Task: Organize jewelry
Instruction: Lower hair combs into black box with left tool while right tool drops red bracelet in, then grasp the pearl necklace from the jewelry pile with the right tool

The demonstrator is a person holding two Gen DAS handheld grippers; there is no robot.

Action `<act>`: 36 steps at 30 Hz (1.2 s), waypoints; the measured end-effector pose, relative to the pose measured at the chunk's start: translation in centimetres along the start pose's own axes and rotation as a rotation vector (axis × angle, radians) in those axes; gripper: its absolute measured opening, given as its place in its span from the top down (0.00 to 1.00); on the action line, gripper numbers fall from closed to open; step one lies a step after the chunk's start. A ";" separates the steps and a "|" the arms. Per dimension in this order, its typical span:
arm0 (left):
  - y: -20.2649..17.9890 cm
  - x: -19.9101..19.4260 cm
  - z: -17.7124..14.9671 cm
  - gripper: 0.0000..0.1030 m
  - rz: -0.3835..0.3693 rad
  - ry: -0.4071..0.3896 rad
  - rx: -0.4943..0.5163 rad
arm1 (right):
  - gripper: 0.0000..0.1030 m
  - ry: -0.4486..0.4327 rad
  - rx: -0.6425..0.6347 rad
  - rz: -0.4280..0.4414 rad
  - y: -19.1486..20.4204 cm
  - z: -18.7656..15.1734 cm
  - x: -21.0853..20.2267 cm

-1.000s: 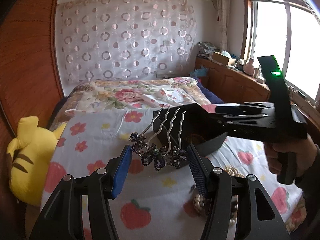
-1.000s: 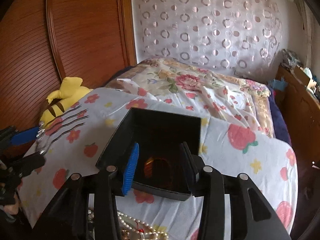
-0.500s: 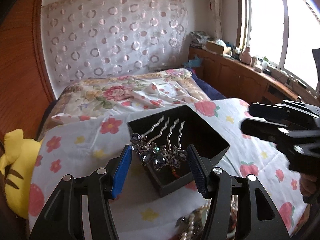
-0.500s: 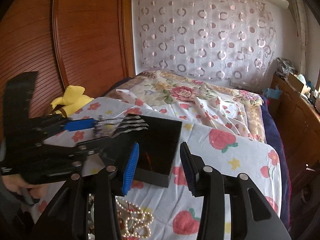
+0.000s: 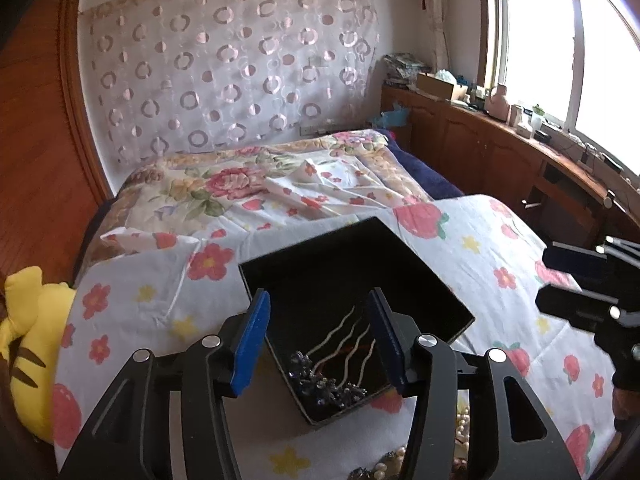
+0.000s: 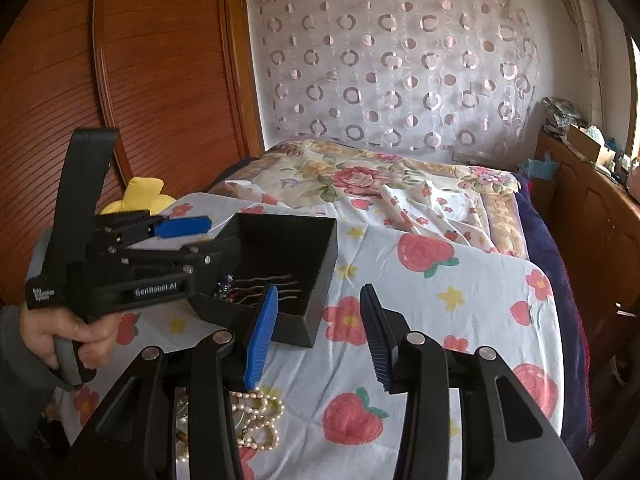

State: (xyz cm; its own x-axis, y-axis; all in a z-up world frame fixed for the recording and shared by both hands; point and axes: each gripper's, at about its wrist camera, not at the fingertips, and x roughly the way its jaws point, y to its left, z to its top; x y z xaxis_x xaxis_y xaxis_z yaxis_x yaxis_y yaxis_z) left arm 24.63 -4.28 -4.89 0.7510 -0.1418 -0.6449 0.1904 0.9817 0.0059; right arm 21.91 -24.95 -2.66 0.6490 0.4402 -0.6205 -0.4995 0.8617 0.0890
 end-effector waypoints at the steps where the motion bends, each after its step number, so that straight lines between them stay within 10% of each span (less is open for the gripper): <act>1: 0.1 -0.3 0.0 0.51 -0.002 -0.008 -0.003 | 0.56 -0.001 0.000 0.005 0.0 0.0 0.0; 8: 1.3 -4.0 -1.7 0.32 -0.013 -0.071 -0.042 | 0.56 0.013 -0.023 0.038 2.5 -2.0 -0.5; 36: 1.3 -11.0 -12.4 0.31 -0.060 -0.047 -0.068 | 0.68 0.256 -0.022 0.072 5.5 -8.4 3.3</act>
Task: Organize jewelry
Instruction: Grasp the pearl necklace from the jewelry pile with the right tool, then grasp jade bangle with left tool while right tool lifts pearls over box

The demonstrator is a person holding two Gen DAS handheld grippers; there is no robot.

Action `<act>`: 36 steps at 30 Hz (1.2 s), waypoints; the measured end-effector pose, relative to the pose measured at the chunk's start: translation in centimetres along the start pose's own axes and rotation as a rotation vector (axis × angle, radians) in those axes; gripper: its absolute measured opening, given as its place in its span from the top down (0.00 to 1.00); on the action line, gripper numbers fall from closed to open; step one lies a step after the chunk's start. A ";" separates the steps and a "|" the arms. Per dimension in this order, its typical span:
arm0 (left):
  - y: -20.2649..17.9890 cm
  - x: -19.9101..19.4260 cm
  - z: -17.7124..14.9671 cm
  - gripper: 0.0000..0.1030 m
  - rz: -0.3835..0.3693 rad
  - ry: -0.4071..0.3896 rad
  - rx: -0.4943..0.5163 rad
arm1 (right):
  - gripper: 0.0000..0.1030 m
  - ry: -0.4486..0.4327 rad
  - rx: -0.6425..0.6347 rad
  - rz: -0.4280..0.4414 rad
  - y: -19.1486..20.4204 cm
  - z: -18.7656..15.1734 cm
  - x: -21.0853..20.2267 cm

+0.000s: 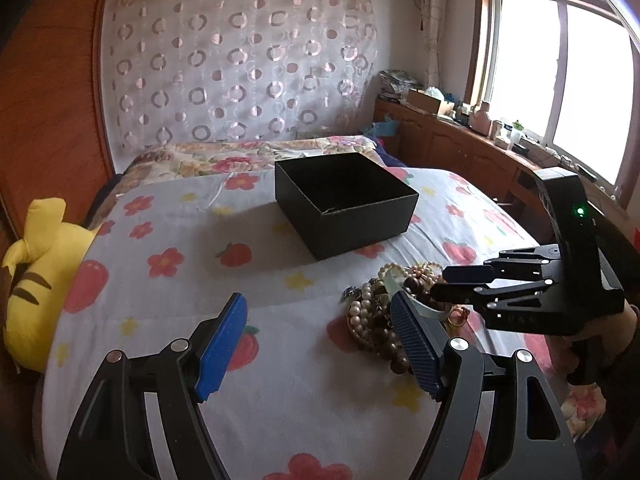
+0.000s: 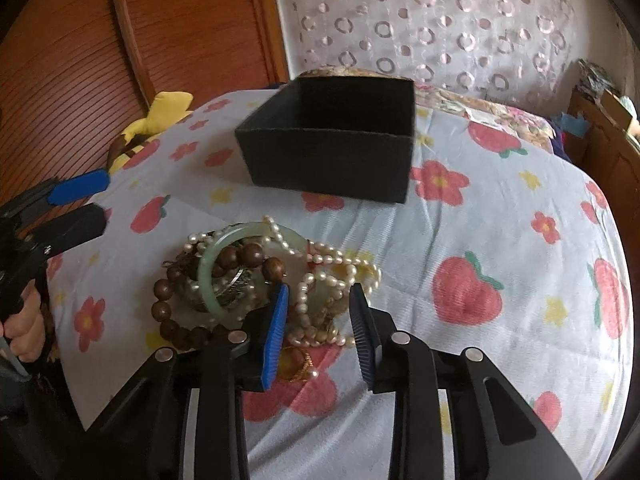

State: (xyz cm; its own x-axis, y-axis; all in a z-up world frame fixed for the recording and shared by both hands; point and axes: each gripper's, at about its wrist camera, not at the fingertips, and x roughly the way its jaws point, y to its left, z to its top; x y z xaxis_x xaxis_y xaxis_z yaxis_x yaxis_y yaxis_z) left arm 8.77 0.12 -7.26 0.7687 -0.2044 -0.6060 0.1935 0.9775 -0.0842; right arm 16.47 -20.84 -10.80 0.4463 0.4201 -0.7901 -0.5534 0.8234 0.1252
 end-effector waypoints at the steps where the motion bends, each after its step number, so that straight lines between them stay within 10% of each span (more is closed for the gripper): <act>1: 0.0 0.0 -0.1 0.31 -0.001 0.001 -0.003 | 0.69 0.002 -0.003 -0.002 0.0 0.0 0.0; 8: 0.1 0.1 -0.4 0.31 -0.003 0.007 -0.003 | 0.94 -0.007 -0.041 0.004 0.2 -0.1 -0.7; 26: -1.3 1.2 -0.6 0.31 -0.057 0.047 -0.002 | 0.94 -0.332 -0.067 -0.084 -0.4 3.3 -11.9; 36: -3.1 2.9 0.8 0.60 -0.154 0.105 0.028 | 0.94 -0.454 -0.073 -0.142 -1.0 3.9 -16.9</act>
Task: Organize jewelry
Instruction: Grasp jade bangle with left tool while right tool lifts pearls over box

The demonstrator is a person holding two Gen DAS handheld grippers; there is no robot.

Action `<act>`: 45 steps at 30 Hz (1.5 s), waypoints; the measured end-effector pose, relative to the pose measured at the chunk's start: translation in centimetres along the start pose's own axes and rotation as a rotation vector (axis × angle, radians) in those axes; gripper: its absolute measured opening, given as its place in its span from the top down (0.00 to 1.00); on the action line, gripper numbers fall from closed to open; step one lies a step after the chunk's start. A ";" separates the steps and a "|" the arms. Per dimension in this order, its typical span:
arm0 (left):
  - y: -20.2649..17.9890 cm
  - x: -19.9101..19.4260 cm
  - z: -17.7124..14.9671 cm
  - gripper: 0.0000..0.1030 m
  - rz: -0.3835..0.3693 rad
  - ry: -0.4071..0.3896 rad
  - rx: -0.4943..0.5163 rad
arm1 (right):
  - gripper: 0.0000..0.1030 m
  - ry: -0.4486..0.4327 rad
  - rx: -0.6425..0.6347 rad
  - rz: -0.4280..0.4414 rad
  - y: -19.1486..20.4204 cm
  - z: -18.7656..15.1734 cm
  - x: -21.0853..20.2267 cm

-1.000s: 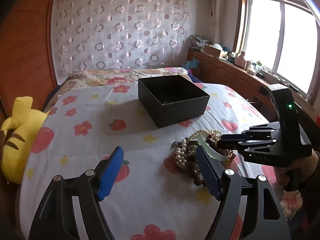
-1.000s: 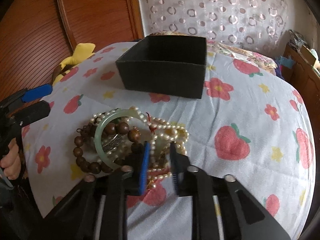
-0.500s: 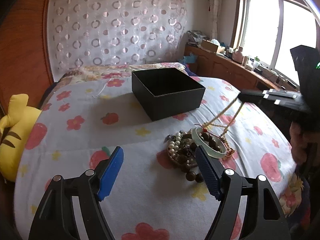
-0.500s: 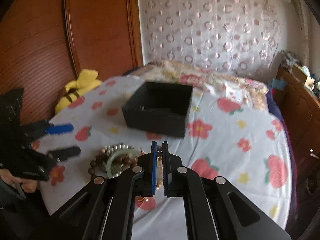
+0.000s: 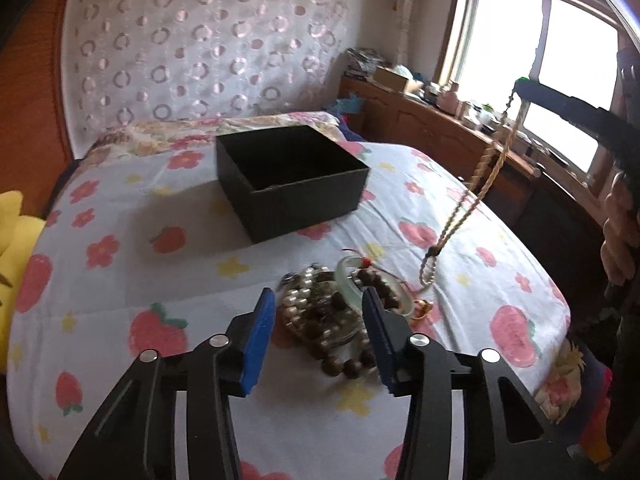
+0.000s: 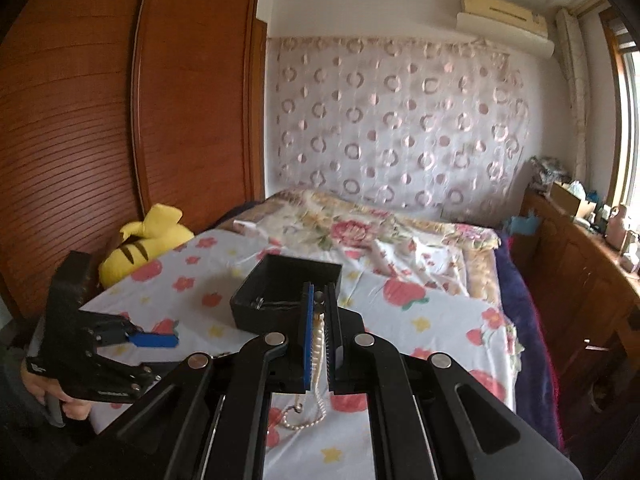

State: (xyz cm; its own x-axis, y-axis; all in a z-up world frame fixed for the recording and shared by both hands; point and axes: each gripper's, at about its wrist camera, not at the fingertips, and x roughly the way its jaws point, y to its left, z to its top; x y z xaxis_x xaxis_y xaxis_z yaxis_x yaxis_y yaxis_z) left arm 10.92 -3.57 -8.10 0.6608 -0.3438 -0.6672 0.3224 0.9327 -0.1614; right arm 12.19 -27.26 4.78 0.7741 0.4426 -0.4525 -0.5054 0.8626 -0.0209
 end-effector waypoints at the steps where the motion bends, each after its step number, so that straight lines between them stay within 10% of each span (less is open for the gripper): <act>1: -0.3 0.5 0.3 0.61 -0.007 0.013 0.009 | 0.94 -0.007 -0.001 -0.001 -0.1 0.2 -0.3; 21: 0.3 6.7 3.0 0.77 -0.062 0.199 -0.018 | 0.94 -0.008 -0.004 0.006 -0.2 0.2 -1.5; 24: 0.0 6.6 3.3 0.91 -0.071 0.202 -0.010 | 0.94 -0.010 -0.005 0.007 -0.2 0.2 -1.4; 45: -1.1 0.3 8.5 0.92 0.045 -0.038 0.045 | 0.94 -0.080 -0.046 -0.003 0.1 4.3 -1.4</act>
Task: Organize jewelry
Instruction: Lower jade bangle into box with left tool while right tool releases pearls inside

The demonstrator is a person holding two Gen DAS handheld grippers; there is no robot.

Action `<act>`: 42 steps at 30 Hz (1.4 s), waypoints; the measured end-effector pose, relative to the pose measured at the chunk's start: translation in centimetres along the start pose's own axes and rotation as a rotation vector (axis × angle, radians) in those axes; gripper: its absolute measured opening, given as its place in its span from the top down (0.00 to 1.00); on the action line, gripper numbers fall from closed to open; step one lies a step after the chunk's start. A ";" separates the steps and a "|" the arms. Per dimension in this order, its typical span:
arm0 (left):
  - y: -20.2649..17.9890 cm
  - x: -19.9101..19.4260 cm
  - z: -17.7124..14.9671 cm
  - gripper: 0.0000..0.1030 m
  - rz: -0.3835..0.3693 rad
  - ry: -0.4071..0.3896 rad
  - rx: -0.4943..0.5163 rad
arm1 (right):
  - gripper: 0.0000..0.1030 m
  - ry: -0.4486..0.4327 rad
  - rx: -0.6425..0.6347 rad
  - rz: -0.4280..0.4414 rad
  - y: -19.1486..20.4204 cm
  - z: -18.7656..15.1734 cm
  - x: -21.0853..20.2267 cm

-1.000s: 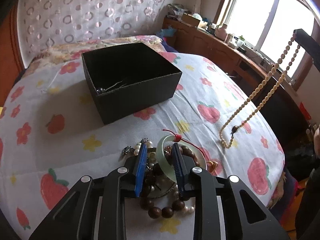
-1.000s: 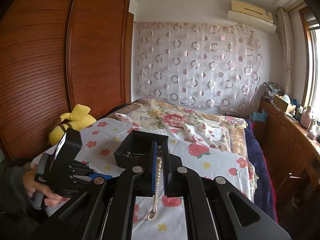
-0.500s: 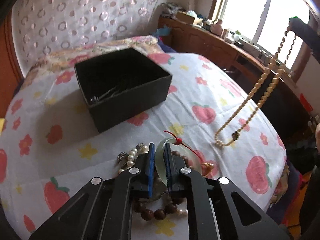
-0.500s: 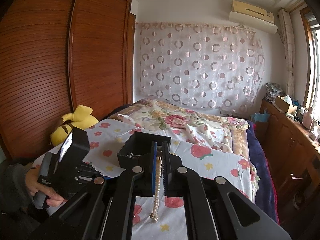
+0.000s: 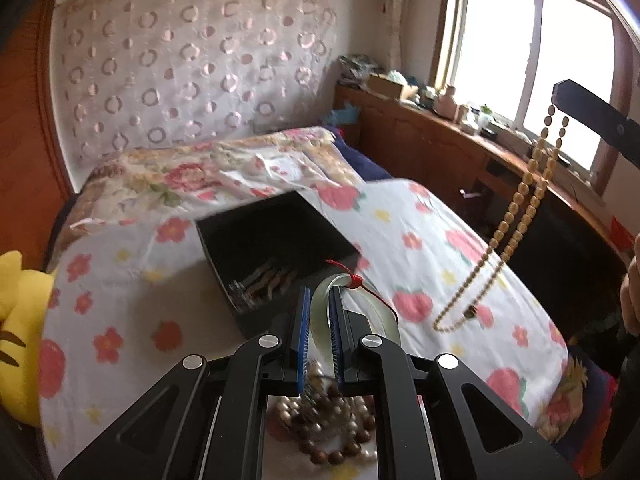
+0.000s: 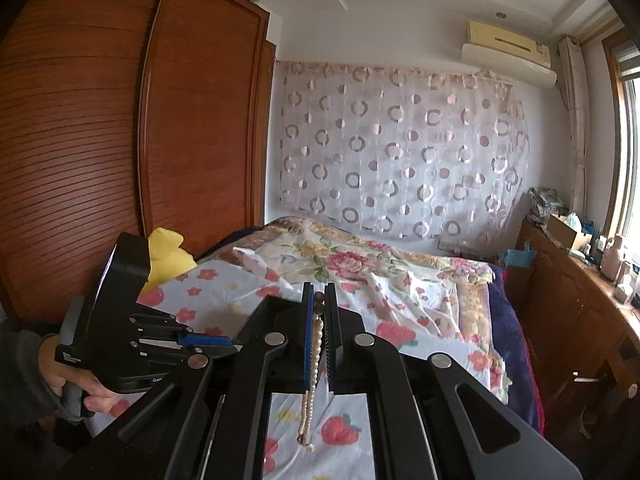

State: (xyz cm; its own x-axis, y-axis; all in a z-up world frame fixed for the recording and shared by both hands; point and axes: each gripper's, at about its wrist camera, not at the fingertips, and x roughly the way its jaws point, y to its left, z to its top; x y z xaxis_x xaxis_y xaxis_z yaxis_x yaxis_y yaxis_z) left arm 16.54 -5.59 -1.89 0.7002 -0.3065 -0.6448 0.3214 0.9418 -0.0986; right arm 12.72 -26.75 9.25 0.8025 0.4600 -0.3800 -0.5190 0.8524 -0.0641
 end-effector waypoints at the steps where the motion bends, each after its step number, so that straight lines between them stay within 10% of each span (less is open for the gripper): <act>1: 0.1 0.0 0.3 0.92 0.008 -0.007 -0.004 | 0.94 -0.005 0.000 0.001 -0.1 0.5 0.1; 27: 5.5 6.8 2.3 0.92 0.136 0.002 -0.096 | 0.94 0.032 -0.011 0.000 -0.1 7.5 8.5; 42: 6.4 6.1 1.8 0.90 0.138 -0.022 -0.112 | 0.94 0.193 0.054 0.029 0.4 1.3 15.3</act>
State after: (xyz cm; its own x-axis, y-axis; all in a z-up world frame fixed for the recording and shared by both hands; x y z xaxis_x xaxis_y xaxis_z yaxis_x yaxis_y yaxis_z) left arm 24.00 -1.72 -5.10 0.7469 -0.1751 -0.6414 0.1491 0.9842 -0.0950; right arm 25.19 -19.01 4.65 0.7138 0.4325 -0.5509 -0.5200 0.8542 -0.0032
